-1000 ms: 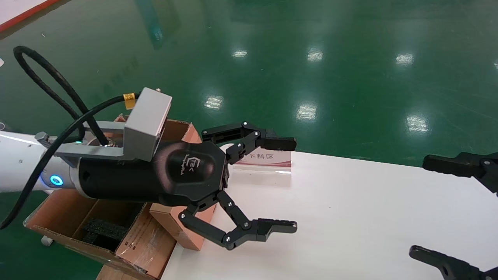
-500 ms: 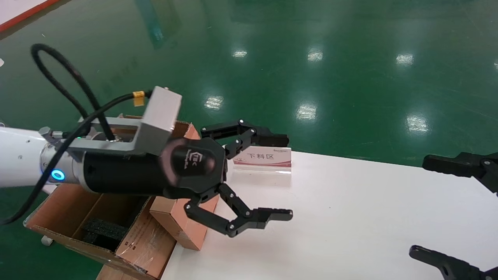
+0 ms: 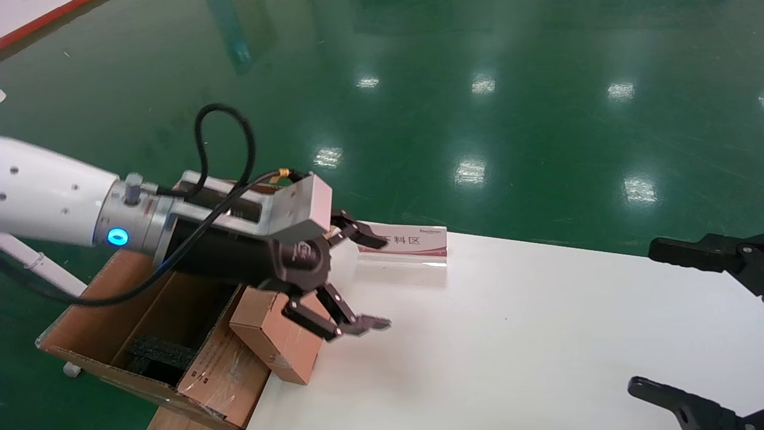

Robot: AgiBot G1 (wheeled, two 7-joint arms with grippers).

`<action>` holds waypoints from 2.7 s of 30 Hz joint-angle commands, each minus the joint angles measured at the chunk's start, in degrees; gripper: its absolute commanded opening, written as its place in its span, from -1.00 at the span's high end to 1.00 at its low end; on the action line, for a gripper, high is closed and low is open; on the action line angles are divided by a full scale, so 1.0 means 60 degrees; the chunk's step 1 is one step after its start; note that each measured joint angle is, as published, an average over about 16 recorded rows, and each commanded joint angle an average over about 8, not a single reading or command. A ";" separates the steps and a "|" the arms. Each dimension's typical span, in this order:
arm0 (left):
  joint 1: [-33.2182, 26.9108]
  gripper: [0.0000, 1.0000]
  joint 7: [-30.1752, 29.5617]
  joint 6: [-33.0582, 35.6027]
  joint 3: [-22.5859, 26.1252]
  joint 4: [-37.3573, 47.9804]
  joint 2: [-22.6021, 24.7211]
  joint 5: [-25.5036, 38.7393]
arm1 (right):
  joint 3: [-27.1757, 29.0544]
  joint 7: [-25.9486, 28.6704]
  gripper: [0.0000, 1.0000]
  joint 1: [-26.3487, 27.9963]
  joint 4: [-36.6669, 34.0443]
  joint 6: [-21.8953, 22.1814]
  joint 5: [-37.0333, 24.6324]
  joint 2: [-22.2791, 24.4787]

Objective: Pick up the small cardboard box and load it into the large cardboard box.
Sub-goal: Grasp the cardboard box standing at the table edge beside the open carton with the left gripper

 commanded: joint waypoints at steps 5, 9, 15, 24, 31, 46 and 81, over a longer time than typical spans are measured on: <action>-0.1111 -1.00 -0.1307 0.0382 0.1009 0.0057 0.0311 0.1549 | -0.0004 -0.0002 -1.00 0.0001 0.0000 0.0002 0.0003 0.0002; -0.1824 -1.00 -0.2205 0.0485 0.1857 0.0096 0.0501 0.2291 | -0.0007 -0.0004 -1.00 0.0002 0.0000 0.0003 0.0005 0.0003; -0.2761 -1.00 -0.3413 0.0476 0.2949 0.0143 0.0681 0.2937 | -0.0011 -0.0006 -1.00 0.0003 0.0000 0.0005 0.0008 0.0005; -0.3629 -1.00 -0.5218 0.0365 0.4130 0.0227 0.1013 0.4025 | -0.0018 -0.0009 -1.00 0.0004 0.0000 0.0008 0.0012 0.0007; -0.3985 -1.00 -0.6244 0.0248 0.4484 0.0199 0.1081 0.4419 | -0.0023 -0.0011 -1.00 0.0005 0.0000 0.0010 0.0015 0.0009; -0.4628 -1.00 -0.7279 0.0388 0.5503 0.0109 0.1063 0.4920 | -0.0033 -0.0016 -1.00 0.0007 0.0000 0.0014 0.0022 0.0014; -0.5314 -1.00 -0.8054 0.0234 0.7873 0.0596 0.1070 0.3977 | -0.0056 -0.0028 -1.00 0.0012 0.0000 0.0024 0.0038 0.0023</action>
